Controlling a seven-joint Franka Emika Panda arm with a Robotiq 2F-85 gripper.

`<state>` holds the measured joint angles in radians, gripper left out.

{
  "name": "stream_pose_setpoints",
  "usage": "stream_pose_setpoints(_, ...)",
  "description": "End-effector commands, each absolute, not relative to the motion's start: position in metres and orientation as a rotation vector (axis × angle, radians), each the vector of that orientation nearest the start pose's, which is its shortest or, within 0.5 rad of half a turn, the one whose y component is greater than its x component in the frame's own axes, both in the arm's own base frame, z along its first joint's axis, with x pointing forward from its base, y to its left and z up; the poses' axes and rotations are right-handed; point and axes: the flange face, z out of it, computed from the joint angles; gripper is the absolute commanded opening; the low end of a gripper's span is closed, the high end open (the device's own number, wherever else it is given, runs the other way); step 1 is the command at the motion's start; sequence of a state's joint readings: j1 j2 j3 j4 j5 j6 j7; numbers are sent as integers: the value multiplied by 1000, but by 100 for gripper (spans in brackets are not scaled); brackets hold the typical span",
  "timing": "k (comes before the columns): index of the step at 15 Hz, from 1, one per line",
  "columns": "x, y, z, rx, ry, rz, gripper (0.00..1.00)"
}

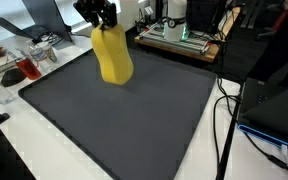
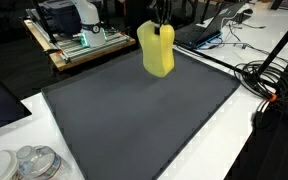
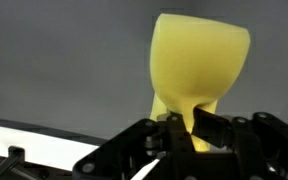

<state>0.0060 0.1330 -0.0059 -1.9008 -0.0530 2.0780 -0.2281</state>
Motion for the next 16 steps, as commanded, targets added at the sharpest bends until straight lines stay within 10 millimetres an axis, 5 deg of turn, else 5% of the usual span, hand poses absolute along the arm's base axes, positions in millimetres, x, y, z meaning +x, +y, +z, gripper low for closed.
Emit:
stream_pose_setpoints(1, 567, 9, 493, -3245, -448, -123, 2)
stream_pose_setpoints(9, 531, 5, 615, -3294, -430, -438, 2)
stream_pose_setpoints(16, 519, 2, 671, -3263, -375, -691, 2)
